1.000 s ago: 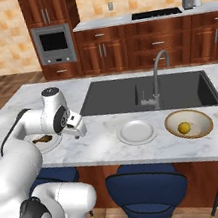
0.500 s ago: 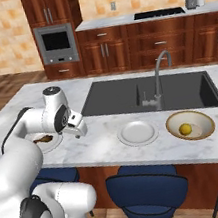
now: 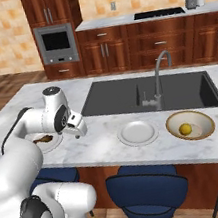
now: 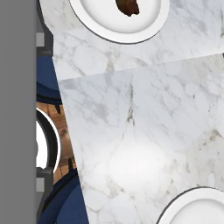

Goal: Pick the chicken drumstick and lemon from their plates and place them in the bowl. Then put the bowl in the fridge.

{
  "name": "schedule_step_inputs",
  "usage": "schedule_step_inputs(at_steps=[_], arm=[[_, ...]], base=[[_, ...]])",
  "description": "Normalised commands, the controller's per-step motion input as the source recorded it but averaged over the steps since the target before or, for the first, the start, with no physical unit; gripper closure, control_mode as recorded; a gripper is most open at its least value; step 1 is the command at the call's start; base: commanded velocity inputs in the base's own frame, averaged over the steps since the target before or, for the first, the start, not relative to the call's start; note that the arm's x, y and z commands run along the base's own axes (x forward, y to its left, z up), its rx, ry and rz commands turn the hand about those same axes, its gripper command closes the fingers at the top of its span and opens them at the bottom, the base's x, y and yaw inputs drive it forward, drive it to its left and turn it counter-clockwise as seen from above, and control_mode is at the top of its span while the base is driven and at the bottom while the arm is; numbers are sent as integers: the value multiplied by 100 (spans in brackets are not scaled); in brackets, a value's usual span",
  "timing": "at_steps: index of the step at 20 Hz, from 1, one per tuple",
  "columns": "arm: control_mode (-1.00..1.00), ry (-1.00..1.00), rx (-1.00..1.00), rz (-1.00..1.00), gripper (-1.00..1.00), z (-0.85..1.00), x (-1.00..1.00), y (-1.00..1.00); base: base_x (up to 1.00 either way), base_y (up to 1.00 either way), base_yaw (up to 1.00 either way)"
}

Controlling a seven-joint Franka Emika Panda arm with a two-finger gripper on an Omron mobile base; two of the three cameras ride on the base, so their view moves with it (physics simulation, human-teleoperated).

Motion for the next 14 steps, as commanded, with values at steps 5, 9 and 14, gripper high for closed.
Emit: schedule_step_inputs(at_steps=[5, 9, 14], arm=[[-100, 0, 0, 0, -100, 0, 0, 0], [-100, 0, 0, 0, -100, 0, 0, 0], [-100, 0, 0, 0, -100, 0, 0, 0]], base=[[0, 0, 0], [0, 0, 0], [0, 0, 0]])
